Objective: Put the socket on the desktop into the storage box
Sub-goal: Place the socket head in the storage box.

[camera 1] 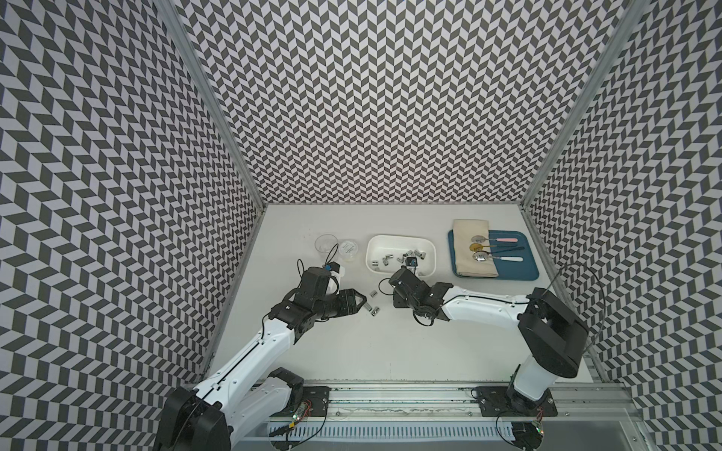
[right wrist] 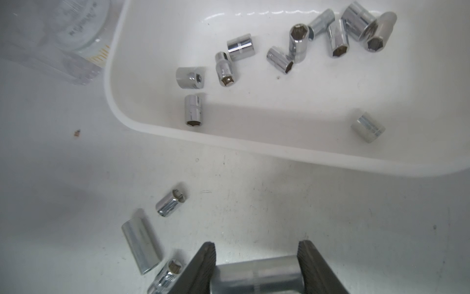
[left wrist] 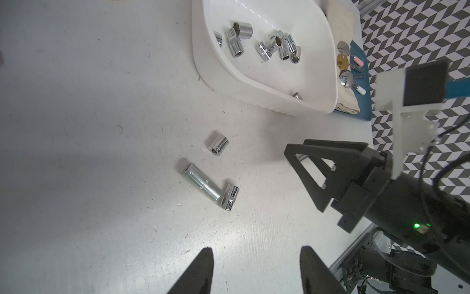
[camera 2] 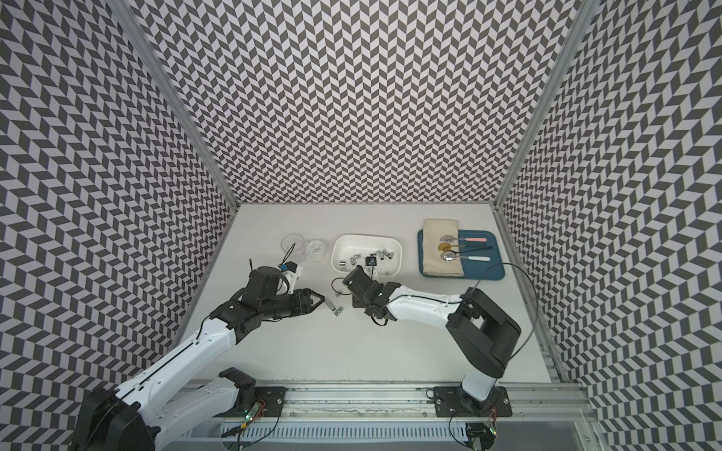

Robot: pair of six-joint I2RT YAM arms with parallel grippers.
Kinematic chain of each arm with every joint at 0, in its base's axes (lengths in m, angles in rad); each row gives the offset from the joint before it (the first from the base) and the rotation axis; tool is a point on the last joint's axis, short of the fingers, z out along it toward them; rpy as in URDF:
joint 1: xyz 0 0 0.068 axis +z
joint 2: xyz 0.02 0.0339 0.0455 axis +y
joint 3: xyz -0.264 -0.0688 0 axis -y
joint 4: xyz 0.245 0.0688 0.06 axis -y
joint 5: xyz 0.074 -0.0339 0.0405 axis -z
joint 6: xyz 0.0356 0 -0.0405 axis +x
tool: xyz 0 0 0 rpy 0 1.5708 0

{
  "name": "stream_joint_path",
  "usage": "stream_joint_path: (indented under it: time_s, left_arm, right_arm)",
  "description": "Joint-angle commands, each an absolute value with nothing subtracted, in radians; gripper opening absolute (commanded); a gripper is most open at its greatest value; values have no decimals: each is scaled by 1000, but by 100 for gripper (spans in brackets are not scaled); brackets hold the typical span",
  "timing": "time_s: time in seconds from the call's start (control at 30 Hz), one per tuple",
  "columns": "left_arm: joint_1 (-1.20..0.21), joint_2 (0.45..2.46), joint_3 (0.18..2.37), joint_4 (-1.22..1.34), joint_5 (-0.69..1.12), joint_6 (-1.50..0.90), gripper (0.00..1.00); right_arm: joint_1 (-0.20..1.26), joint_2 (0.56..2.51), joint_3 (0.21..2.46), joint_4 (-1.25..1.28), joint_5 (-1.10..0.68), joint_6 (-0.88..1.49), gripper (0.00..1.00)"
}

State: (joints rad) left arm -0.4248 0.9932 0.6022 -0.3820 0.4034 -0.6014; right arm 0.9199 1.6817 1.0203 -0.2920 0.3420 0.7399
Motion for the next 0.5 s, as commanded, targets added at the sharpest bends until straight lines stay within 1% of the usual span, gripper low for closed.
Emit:
stream_joint_path:
  time_s: [0.0,0.23,0.47]
  left_arm:
    - [-423,999,612,-365,375,-612,58]
    - [-416,1004,628,-356,342,-630,58]
    - [-411,1001,637,-352,320,-642,58]
  right_arm:
    - [919,1637,1054,-283,322,702,40]
    - [872,1675,1177,-300,304,630,40]
    - [781,1808,1329,-308,237,576,40]
